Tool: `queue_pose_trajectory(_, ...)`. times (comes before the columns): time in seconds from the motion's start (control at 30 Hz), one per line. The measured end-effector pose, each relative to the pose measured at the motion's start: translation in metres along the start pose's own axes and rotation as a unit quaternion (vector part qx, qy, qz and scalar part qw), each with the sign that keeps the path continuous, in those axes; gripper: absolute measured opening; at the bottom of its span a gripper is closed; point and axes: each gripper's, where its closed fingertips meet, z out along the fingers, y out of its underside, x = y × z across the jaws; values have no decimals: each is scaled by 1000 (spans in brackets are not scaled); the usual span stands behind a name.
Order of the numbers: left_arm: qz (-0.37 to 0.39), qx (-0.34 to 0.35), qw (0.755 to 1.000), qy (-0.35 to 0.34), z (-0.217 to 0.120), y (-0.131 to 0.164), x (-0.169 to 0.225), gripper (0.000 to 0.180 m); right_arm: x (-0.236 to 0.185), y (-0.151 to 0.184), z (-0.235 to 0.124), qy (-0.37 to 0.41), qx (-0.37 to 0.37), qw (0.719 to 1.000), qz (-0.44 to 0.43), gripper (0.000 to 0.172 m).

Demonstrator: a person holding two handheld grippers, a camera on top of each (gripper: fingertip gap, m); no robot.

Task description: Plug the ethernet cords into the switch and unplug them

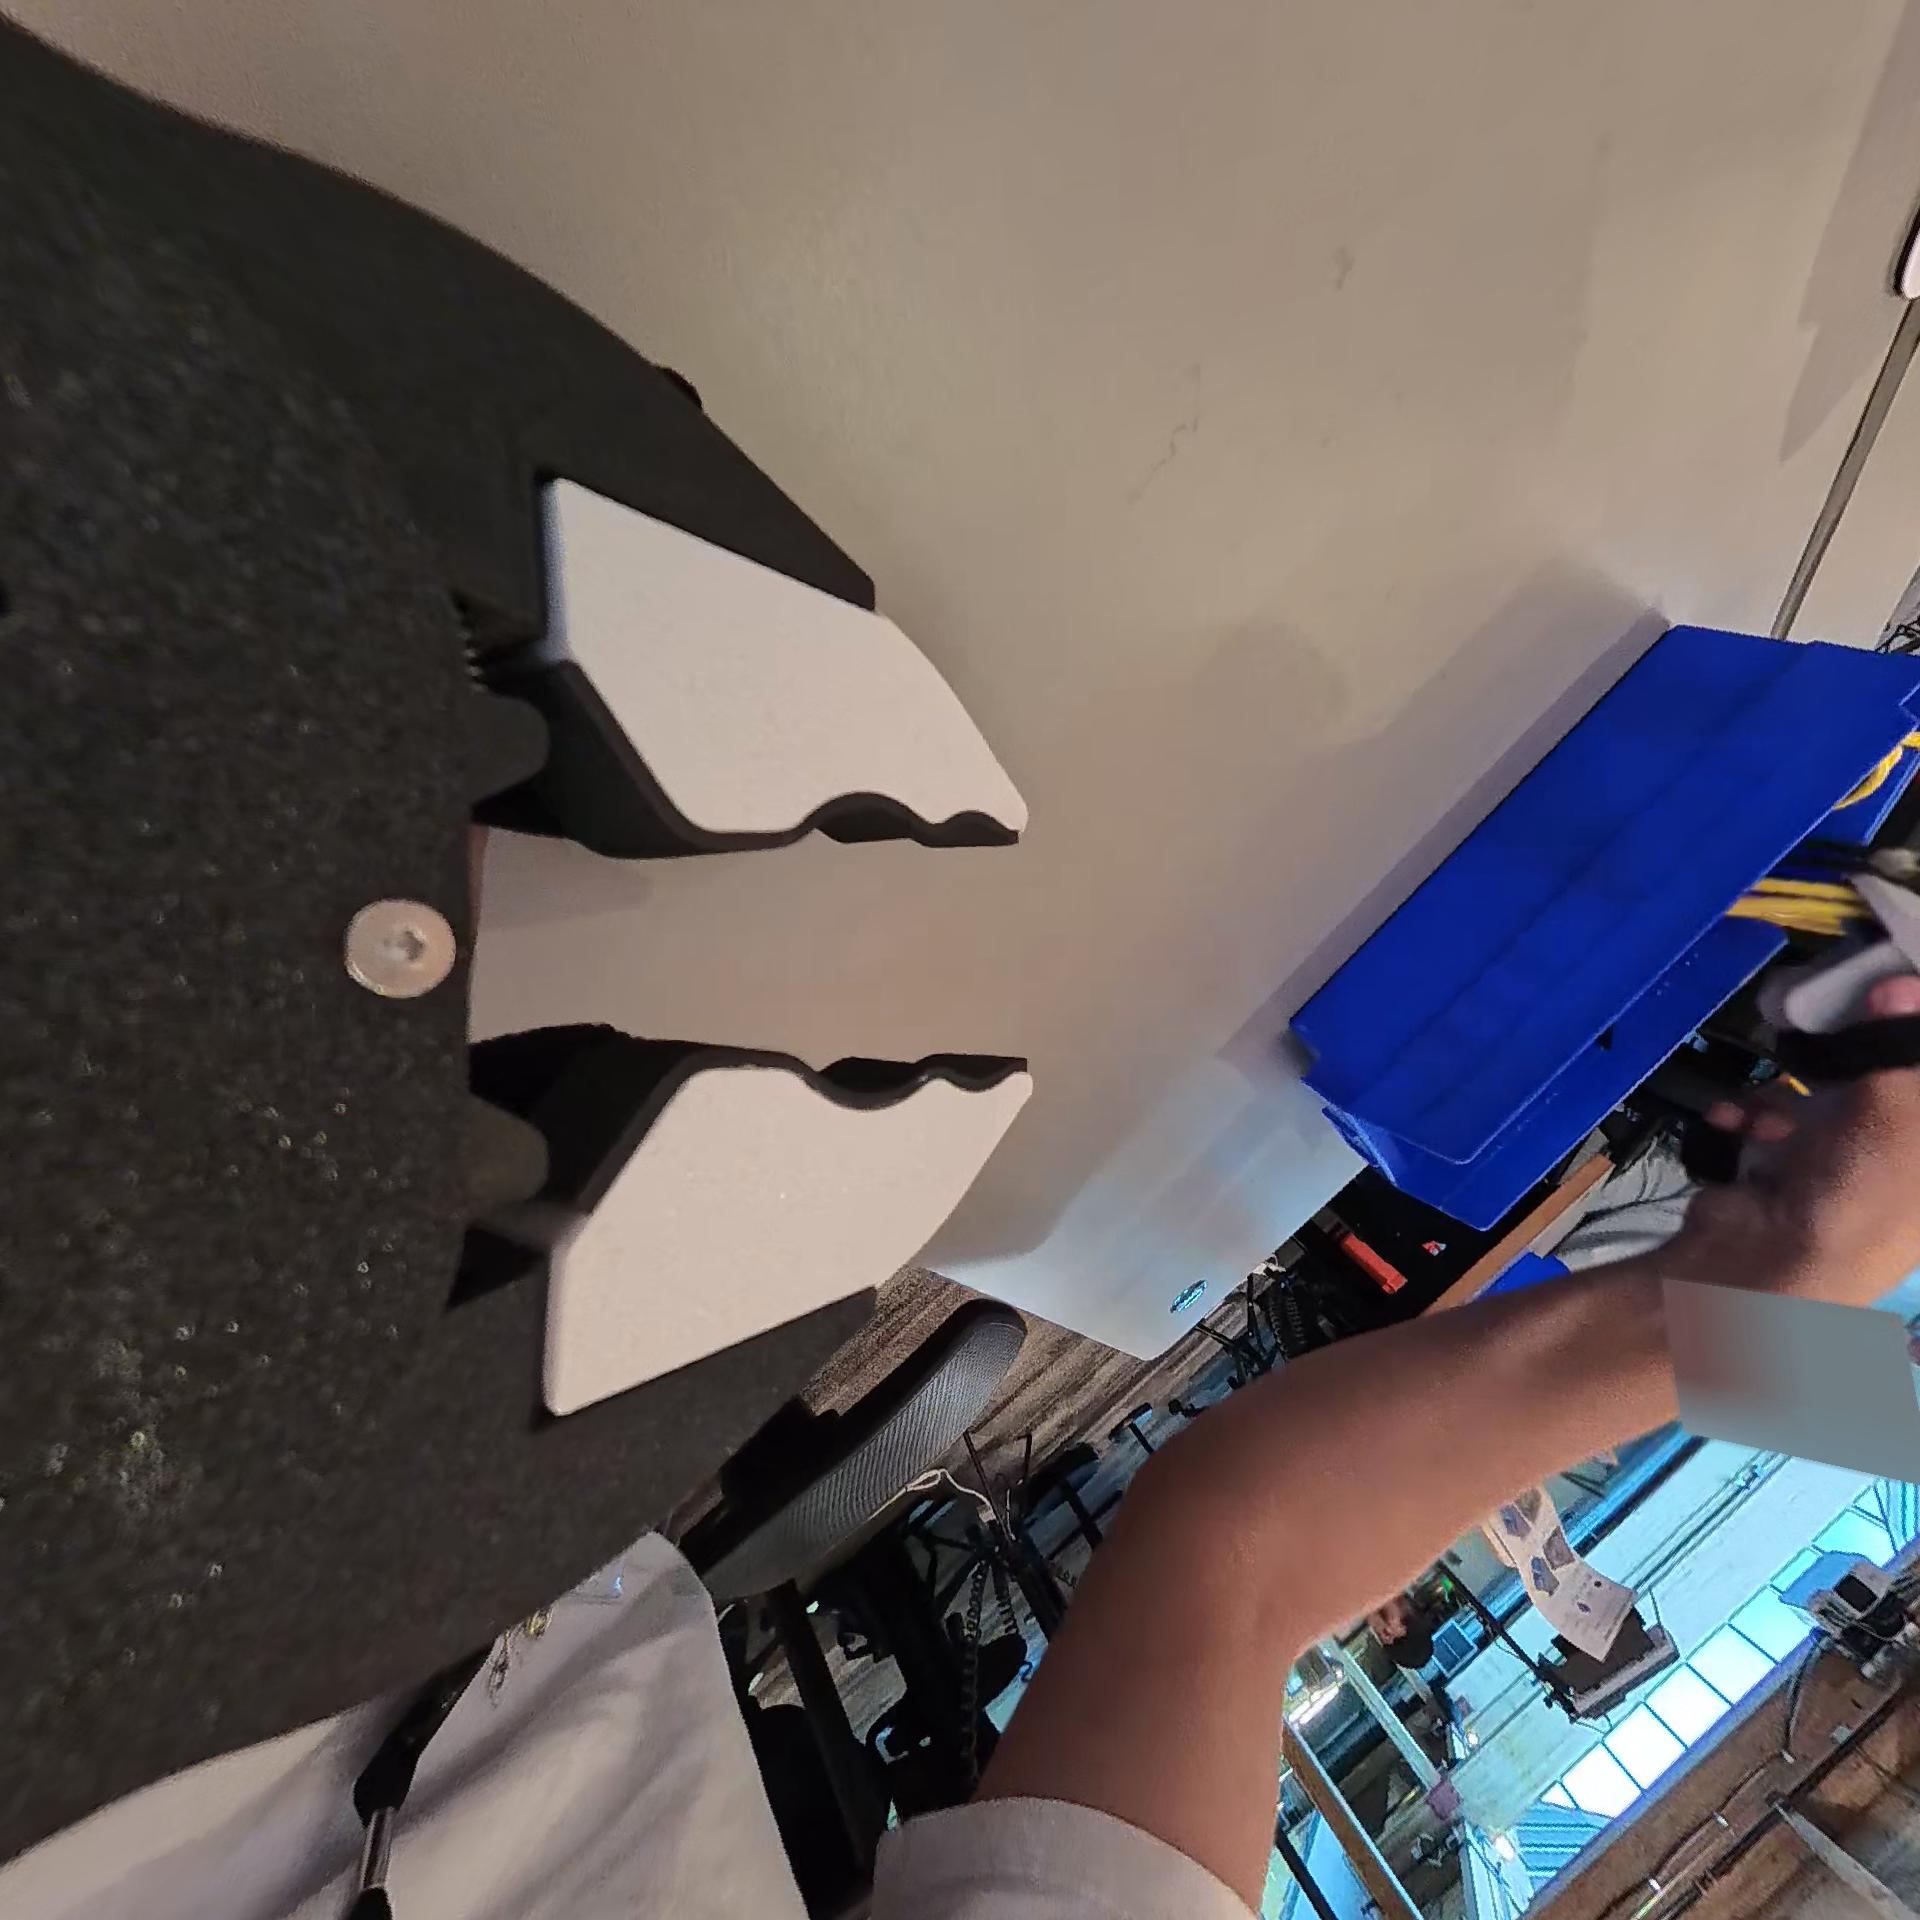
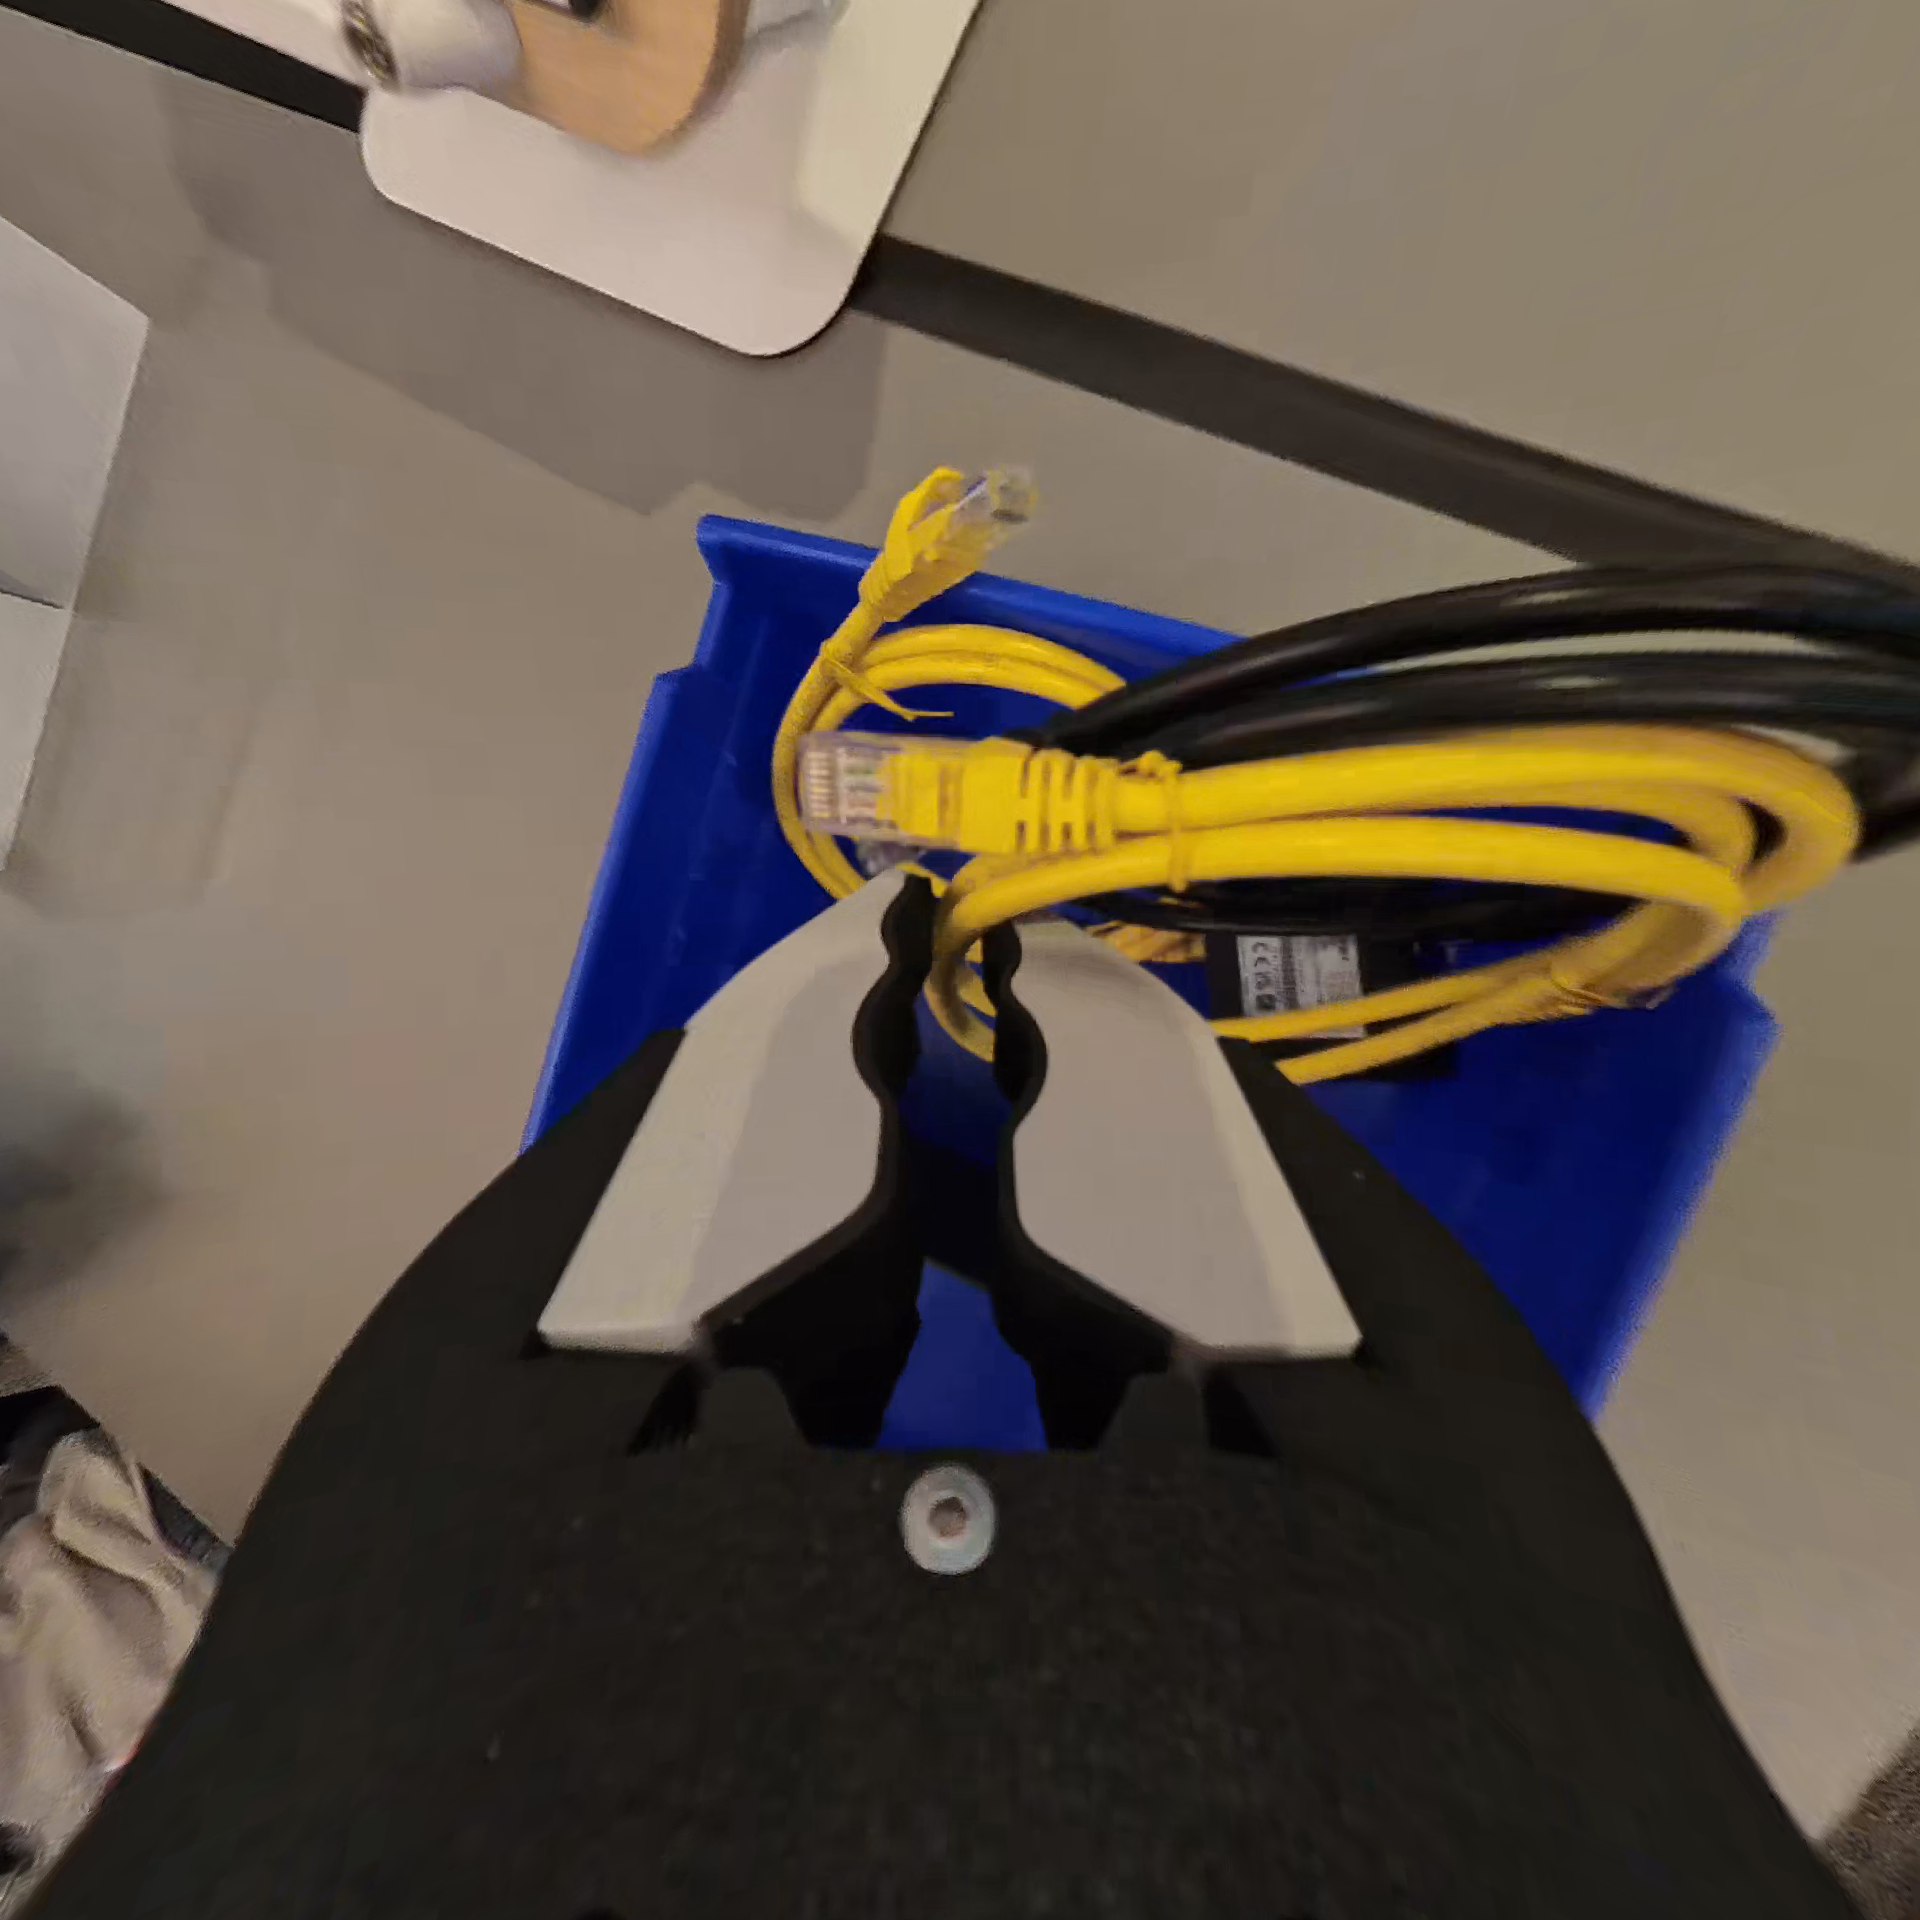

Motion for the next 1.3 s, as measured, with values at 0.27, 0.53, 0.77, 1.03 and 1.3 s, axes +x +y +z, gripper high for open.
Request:
queue_pose_trajectory(0.27,-3,-4,1000,2,1,2,1,37,-5,15,28,33,18,999,-28,7)
queue_pose_trajectory(0.53,3,-6,1000,0,2,3,2,38,7,28,7,37,45,997,-46,14)
queue_pose_trajectory(0.77,7,-7,1000,-5,2,2,1,38,14,45,-11,40,44,997,-51,38)
queue_pose_trajectory(1.03,8,-5,1000,-8,0,1,0,38,30,71,-61,126,75,988,-55,61)
queue_pose_trajectory(1.3,10,-13,1000,-3,5,4,2,38,56,39,-102,115,134,984,21,78)
